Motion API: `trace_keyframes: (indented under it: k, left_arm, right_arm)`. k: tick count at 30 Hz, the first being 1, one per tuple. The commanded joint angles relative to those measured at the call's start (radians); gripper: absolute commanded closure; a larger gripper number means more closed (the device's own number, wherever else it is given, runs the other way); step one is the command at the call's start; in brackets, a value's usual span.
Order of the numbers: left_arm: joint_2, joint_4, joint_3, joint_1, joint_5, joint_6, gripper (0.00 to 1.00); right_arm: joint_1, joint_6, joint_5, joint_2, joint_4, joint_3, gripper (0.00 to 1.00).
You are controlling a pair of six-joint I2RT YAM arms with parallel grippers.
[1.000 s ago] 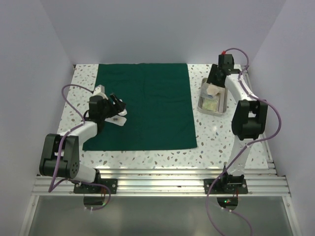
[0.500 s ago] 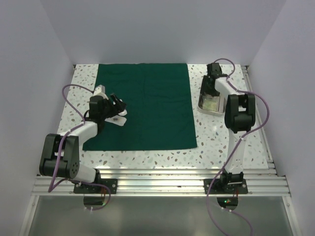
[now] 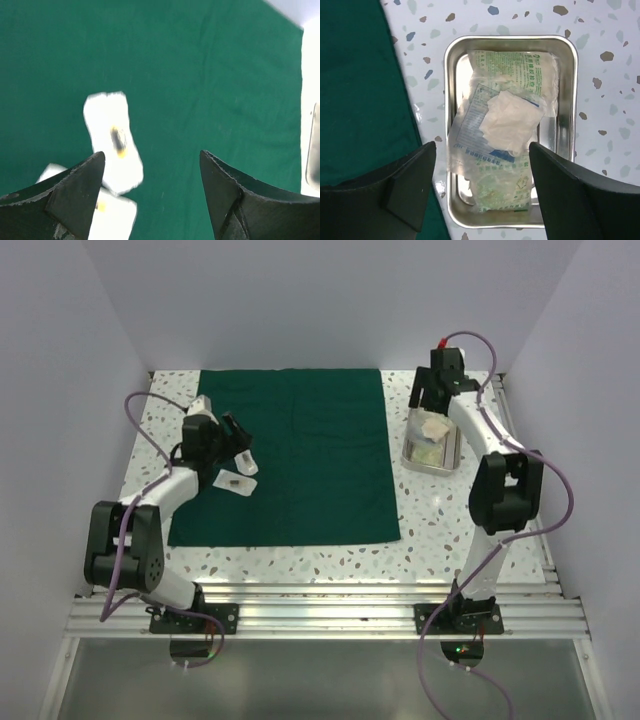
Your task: Prepare the surgical pack
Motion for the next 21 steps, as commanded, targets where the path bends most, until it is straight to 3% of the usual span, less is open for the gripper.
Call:
trace_keyframes:
  k: [1,9,21]
  left_arm:
    - [0.083,-0.122,0.168,-0.002,-0.063,0.044,0.20]
    - [0.293,-0.269,0.370,0.000,-0.145,0.081,0.21]
    - [0.427,-0.314,0.441,0.003,-0.164,0.115,0.25]
  right_arm:
    - [0.032,0.010,-0.022,-0.110,0.007,-0.058,0.21]
    - [0.179,0.038,-0.127,-0.202,0.086,-0.200,0.23]
    - [0.302,0.073,-0.208,-0.219,0.185,-0.323,0.30]
